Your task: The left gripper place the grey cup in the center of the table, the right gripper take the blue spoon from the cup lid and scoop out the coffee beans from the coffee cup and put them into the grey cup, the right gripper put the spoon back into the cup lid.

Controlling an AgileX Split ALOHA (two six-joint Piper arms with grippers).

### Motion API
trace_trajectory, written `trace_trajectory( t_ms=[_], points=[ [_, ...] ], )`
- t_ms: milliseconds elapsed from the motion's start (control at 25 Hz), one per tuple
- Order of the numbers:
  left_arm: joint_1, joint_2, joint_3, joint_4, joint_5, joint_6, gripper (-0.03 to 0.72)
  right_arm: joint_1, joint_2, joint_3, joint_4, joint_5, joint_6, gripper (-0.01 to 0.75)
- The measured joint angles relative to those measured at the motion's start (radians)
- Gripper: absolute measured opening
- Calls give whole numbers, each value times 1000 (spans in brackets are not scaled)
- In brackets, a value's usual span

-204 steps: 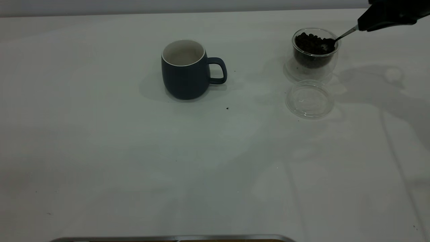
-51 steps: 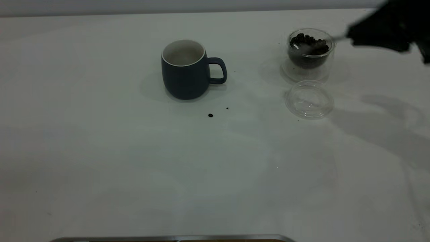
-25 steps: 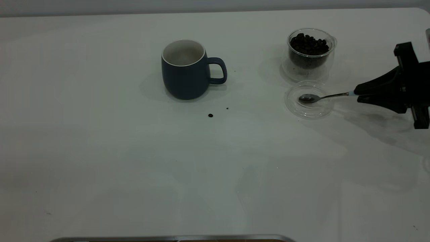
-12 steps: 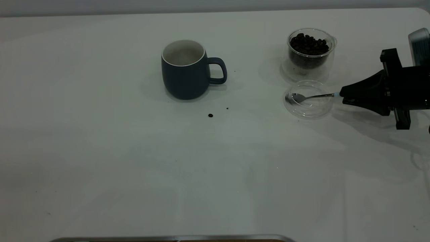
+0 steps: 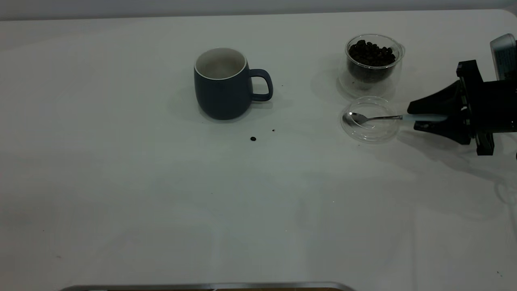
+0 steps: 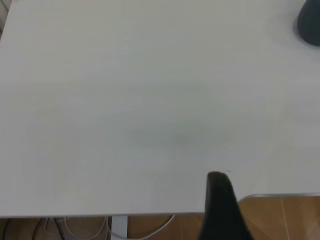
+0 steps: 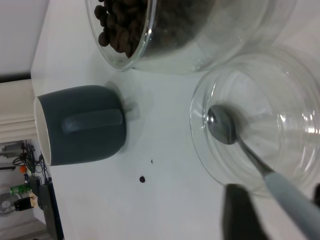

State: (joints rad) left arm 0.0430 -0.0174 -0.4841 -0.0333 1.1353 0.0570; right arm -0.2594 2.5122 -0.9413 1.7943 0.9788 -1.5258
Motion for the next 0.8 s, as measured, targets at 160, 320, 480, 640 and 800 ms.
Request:
trace_trajectory(
  t_ms=[160,320,480,640,800],
  points=[
    [0,0,0,0,0,0,548,0,0,0,-7,0,1,645],
    [0,0,0,0,0,0,548,-2,-30,0,-78,-47,25,694],
    [0,0,0,0,0,0,548,-18,-142,1,-252,-142,179,689],
    [0,0,0,0,0,0,548,-23,-304,1,-532,-237,452,682],
    [0,0,0,0,0,0,548,-23,-476,3,-812,-253,819,677]
  ],
)
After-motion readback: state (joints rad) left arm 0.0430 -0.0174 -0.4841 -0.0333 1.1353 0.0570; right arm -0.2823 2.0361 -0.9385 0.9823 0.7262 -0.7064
